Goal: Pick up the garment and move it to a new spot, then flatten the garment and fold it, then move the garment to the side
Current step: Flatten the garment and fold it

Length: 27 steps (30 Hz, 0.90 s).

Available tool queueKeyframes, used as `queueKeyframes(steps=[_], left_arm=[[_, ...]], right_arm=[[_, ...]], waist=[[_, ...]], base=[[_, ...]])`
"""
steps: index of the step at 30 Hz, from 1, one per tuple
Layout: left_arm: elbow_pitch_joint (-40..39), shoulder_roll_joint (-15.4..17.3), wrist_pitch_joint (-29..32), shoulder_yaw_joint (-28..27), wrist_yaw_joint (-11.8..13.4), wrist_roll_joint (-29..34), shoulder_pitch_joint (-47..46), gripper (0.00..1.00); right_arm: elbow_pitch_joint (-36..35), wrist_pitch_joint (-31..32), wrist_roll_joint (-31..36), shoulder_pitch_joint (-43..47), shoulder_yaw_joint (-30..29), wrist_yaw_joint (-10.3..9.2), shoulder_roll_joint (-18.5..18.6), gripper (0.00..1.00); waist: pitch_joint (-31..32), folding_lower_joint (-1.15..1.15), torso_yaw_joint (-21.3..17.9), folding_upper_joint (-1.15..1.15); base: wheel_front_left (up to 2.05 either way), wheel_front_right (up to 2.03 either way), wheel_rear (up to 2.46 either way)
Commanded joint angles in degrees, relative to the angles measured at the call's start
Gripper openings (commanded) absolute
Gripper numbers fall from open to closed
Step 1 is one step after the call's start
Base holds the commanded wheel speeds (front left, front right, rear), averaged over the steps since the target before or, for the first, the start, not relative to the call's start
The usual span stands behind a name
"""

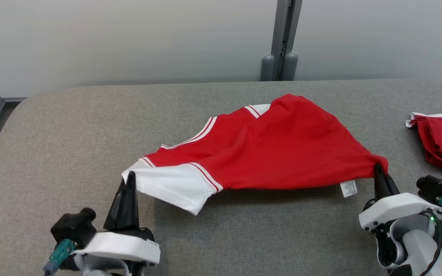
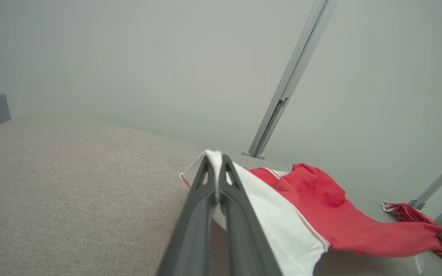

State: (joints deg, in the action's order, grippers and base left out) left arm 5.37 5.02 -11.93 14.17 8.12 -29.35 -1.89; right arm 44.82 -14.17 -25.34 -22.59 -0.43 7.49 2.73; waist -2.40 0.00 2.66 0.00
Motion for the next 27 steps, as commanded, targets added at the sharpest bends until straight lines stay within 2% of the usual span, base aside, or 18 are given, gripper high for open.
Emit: queueKeyframes(steps=[1, 3, 8, 12, 16, 17, 20, 27], left_arm=[[-2.2, -0.06, -1.24, -1.22, -0.92, -1.39, -2.35, 0.0], [-5.4, -0.52, -2.09, -2.28, -2.58, -3.6, -4.03, 0.0], [-11.47, -0.7, -2.5, -3.5, -4.43, -5.52, -6.43, 0.0], [-17.49, -0.29, -1.26, -3.93, -4.95, -6.89, -8.0, 0.0], [-24.22, 0.64, 0.86, -4.21, -4.68, -7.64, -9.77, 0.0], [-24.22, 0.64, 0.86, -4.21, -4.68, -7.64, -9.77, 0.0], [-30.04, 1.78, 4.21, -3.45, -4.55, -7.88, -12.17, 0.0], [-34.25, 3.63, 10.53, -1.8, -4.35, -7.64, -18.26, 0.0]], right_arm=[[-4.13, 0.27, -2.34, 1.05, 0.39, 0.01, 0.41, 0.0], [-12.02, 1.83, -6.05, 2.49, 1.51, 0.02, 1.27, 0.0], [-27.41, 5.56, -12.04, 6.65, 2.18, 0.02, 3.46, 0.0], [-39.35, 8.98, -15.26, 10.24, 0.39, 0.02, 4.6, 0.0], [-50.54, 12.6, -17.69, 13.0, -2.39, 0.02, 4.23, 0.0], [-50.54, 12.6, -17.69, 13.0, -2.39, 0.02, 4.23, 0.0], [-60.17, 16.36, -18.6, 14.84, -5.43, 0.02, 3.97, 0.0], [-68.31, 22.98, -18.69, 14.19, -8.75, 0.02, 3.0, 0.0]], waist=[[0.73, 0.0, -1.43, 0.0], [1.28, 0.0, -2.6, 0.0], [2.54, 0.0, -4.59, 0.0], [3.44, 0.0, -5.83, 0.0], [3.88, 0.0, -6.83, 0.0], [3.88, 0.0, -6.83, 0.0], [3.92, 0.0, -7.37, 0.0], [2.02, 0.0, -7.69, 0.0]], base=[[0.0, 0.0, 0.0], [0.0, 0.0, 0.0], [0.0, 0.0, 0.0], [0.0, 0.0, 0.0], [0.0, 0.0, 0.0], [0.0, 0.0, 0.0], [0.0, 0.0, 0.0], [0.0, 0.0, 0.0]])
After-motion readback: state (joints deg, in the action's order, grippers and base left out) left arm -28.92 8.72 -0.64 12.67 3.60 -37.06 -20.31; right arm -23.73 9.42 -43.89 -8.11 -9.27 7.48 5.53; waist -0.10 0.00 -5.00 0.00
